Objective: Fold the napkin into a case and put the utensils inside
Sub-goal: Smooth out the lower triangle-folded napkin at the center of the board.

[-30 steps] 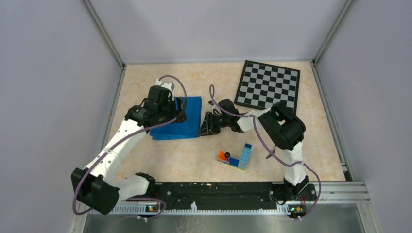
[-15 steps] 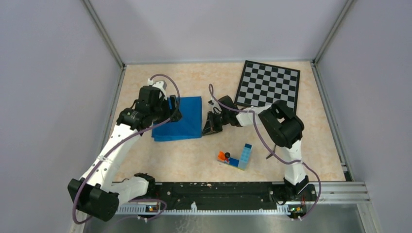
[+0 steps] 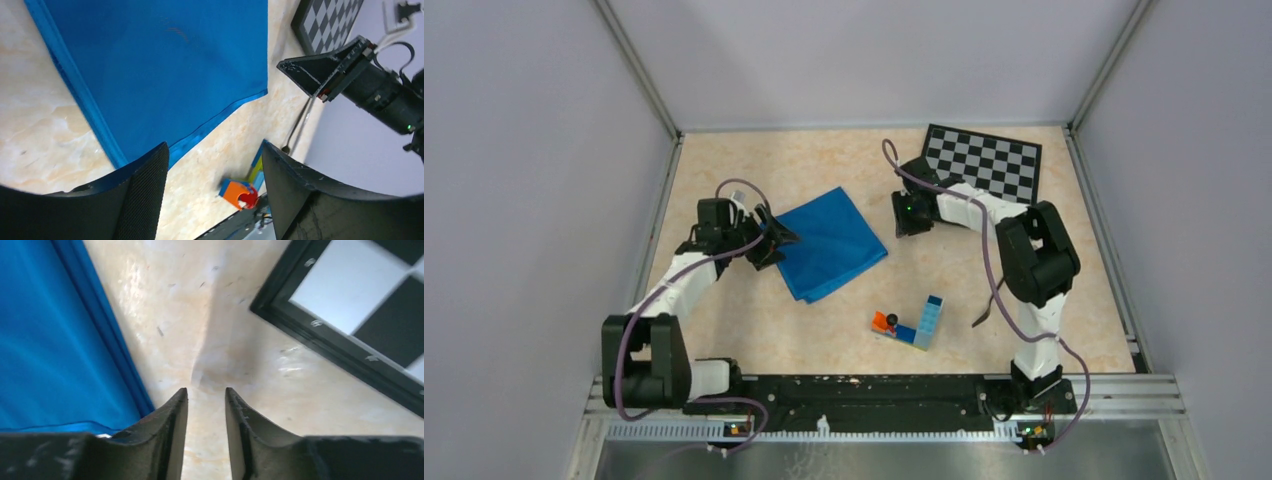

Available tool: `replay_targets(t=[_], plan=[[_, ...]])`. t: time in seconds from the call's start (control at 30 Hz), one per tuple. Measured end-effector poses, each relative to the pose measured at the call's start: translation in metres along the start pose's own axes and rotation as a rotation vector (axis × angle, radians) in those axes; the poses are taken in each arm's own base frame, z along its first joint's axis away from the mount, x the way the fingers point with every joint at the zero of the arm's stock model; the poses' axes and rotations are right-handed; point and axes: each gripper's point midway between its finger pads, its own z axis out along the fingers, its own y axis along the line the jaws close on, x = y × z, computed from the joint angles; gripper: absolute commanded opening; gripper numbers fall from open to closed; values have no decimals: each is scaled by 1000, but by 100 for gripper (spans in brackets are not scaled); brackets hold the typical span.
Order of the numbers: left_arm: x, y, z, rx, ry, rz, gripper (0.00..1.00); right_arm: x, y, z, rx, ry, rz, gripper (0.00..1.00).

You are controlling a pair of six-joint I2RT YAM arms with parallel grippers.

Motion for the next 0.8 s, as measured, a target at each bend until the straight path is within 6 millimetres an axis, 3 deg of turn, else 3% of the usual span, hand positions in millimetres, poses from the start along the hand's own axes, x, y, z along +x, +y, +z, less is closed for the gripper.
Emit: replay_targets(t=[0.1, 0.23, 0.3, 0.4, 0.57, 0.67, 0.8], plan=[[-7, 7, 16, 31, 26, -100, 67, -17, -2, -8, 40, -43, -37, 38], [-29, 14, 26, 48, -6, -143, 62, -28, 49, -18, -207, -86, 5, 35], [-45, 18, 33, 44, -28, -153, 62, -24, 77, -19, -367, -92, 47, 31], [-64, 25, 42, 28, -43, -154, 63, -2, 96, -12, -499, -20, 97, 26], [-87, 36, 54, -2, -50, -140, 63, 20, 90, 8, -517, 56, 137, 23], [-88, 40, 56, -7, -46, -134, 63, 23, 74, 15, -500, 68, 167, 23], [-87, 41, 55, -5, -42, -119, 60, 13, 58, 16, -470, 31, 160, 25]])
